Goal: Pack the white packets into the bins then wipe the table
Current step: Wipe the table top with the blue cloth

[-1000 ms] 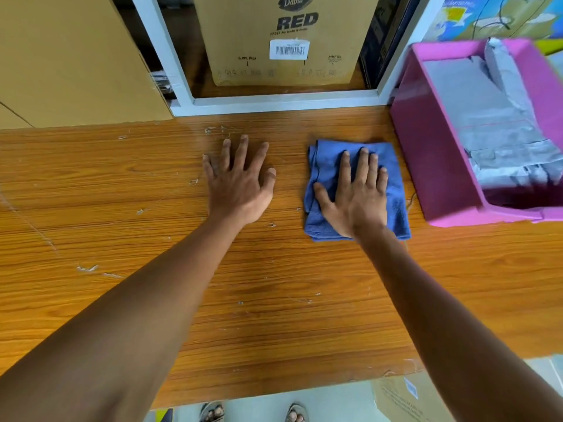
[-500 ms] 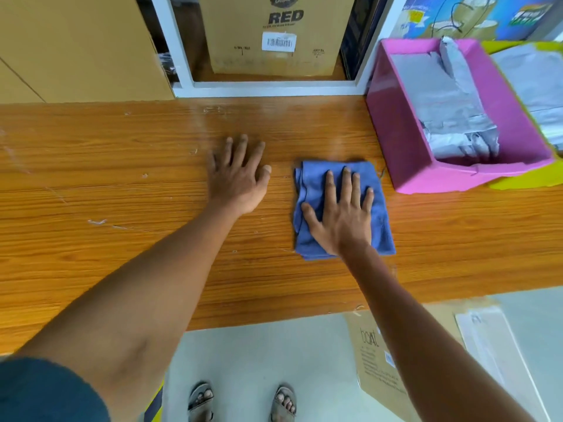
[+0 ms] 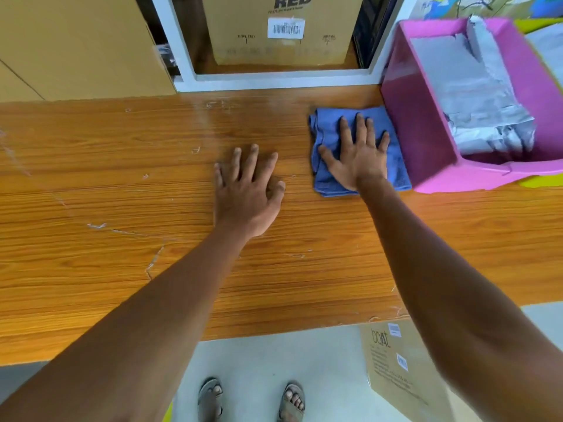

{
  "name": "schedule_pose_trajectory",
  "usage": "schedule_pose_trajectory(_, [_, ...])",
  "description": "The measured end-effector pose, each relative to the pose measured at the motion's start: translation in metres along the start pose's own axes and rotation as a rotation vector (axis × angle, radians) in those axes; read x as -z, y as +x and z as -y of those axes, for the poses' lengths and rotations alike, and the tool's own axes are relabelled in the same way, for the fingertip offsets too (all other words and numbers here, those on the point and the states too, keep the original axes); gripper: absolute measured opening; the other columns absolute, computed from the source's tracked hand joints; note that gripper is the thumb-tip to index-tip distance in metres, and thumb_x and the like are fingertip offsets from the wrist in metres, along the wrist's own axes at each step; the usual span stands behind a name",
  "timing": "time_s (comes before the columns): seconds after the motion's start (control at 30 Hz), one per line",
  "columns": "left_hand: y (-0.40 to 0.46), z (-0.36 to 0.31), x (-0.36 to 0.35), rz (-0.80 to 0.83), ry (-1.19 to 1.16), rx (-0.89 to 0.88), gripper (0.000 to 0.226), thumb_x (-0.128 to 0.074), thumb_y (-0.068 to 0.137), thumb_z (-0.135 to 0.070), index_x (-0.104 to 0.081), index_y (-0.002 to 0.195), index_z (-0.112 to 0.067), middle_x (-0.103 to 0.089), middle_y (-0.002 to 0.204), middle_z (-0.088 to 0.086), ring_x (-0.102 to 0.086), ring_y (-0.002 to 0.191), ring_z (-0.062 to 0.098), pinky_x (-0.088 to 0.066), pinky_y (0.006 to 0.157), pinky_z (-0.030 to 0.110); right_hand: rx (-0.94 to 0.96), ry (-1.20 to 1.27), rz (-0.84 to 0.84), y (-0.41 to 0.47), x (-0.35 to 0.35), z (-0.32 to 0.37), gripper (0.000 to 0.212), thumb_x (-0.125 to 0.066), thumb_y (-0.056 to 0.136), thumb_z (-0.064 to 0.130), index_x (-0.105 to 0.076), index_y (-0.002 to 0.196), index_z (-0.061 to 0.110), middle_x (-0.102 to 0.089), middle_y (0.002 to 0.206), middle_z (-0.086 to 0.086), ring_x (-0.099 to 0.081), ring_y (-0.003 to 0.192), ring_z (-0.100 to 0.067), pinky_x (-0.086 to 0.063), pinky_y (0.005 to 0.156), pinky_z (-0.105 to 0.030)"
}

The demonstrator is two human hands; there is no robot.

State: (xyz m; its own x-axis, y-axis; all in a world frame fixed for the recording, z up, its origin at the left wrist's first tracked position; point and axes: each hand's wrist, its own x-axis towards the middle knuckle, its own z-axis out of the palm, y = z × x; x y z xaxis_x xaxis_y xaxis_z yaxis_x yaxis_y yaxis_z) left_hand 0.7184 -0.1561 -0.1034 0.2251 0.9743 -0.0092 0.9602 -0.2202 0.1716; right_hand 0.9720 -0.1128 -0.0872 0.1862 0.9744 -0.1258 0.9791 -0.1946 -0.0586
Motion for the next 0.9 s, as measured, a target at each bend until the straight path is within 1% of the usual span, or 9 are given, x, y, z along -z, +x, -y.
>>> schedule_pose_trajectory(0.1, [0.001,0.001,0.002,-0.008,0.019,0.001,0.067,-0.009,0.104,-0.070,-0.007,0.167,-0.046,0.002,0.178,-0.004,0.007,0.164,0.029,0.000,0.128,0.064,0.024,0.035,-0.073,-0.065,-0.012,0.000,0.094,-0.017,0.094,0.079,-0.013,0.169,0.022,-0.004,0.175,-0.015,-0.002,0.162,-0.034,-0.003,0.126,-0.067])
schedule_pose_trajectory(0.17, [0.000,-0.001,0.002,-0.008,0.018,0.001,0.067,-0.010,0.104,-0.069,-0.007,0.167,-0.046,0.001,0.178,-0.003,0.005,0.164,0.029,0.000,0.128,0.064,0.041,0.018,-0.044,-0.085,-0.015,-0.002,0.094,-0.018,0.094,0.079,-0.012,0.169,0.022,-0.004,0.175,-0.016,-0.001,0.162,-0.035,-0.004,0.125,-0.067])
schedule_pose_trajectory(0.23, [-0.001,-0.003,0.002,-0.014,0.011,-0.003,0.066,-0.011,0.104,-0.068,-0.008,0.167,-0.045,0.000,0.178,-0.003,0.004,0.164,0.029,0.000,0.128,0.065,0.037,-0.006,-0.014,-0.076,-0.010,-0.004,0.094,-0.017,0.094,0.079,-0.010,0.169,0.023,-0.002,0.175,-0.016,0.001,0.162,-0.035,-0.003,0.125,-0.068])
schedule_pose_trajectory(0.33, [-0.001,-0.003,0.001,-0.018,0.012,-0.003,0.066,-0.013,0.105,-0.067,-0.007,0.167,-0.045,0.001,0.178,-0.003,0.006,0.164,0.029,0.000,0.128,0.064,0.042,-0.016,-0.014,-0.020,0.001,-0.005,0.093,-0.012,0.094,0.080,-0.008,0.169,0.025,0.001,0.176,-0.015,0.003,0.162,-0.034,-0.001,0.125,-0.068])
schedule_pose_trajectory(0.43, [0.001,-0.004,0.000,-0.009,-0.001,0.002,0.064,-0.013,0.105,-0.065,-0.009,0.166,-0.046,0.002,0.178,-0.005,0.008,0.163,0.028,0.000,0.128,0.063,0.019,-0.019,0.009,0.044,0.012,-0.004,0.086,-0.009,0.098,0.076,-0.003,0.169,0.028,0.004,0.176,-0.011,0.007,0.162,-0.033,0.001,0.125,-0.068])
schedule_pose_trajectory(0.5, [0.001,-0.003,0.000,-0.009,-0.008,0.006,0.064,-0.014,0.105,-0.065,-0.010,0.166,-0.046,0.002,0.178,-0.005,0.008,0.163,0.028,0.000,0.129,0.062,0.000,-0.020,0.028,0.062,0.012,-0.002,0.079,-0.009,0.102,0.070,0.001,0.168,0.029,0.006,0.176,-0.009,0.009,0.162,-0.032,0.002,0.125,-0.068])
schedule_pose_trajectory(0.6, [0.001,0.001,0.000,-0.003,0.006,0.001,0.064,-0.011,0.105,-0.065,-0.008,0.166,-0.046,0.003,0.178,-0.005,0.008,0.164,0.027,0.001,0.128,0.063,0.029,0.010,0.012,0.035,0.003,-0.001,0.071,-0.009,0.105,0.060,-0.001,0.169,0.029,0.004,0.177,-0.008,0.007,0.162,-0.029,0.002,0.125,-0.068])
schedule_pose_trajectory(0.77, [0.001,-0.001,0.001,-0.004,0.023,0.000,0.066,-0.011,0.104,-0.068,-0.007,0.166,-0.046,0.001,0.178,-0.004,0.006,0.164,0.028,-0.001,0.128,0.064,0.047,-0.005,-0.046,-0.057,-0.018,-0.007,0.073,-0.012,0.101,0.053,-0.013,0.169,0.026,-0.007,0.176,-0.012,-0.005,0.162,-0.032,-0.006,0.123,-0.071])
schedule_pose_trajectory(0.9, [0.000,-0.004,0.002,-0.010,0.012,-0.005,0.065,-0.014,0.105,-0.067,-0.008,0.166,-0.046,0.001,0.178,-0.004,0.005,0.164,0.028,0.000,0.128,0.063,0.030,-0.020,-0.006,-0.024,-0.008,0.000,0.071,-0.012,0.104,0.056,-0.005,0.169,0.029,0.001,0.176,-0.010,0.004,0.162,-0.033,0.000,0.122,-0.073])
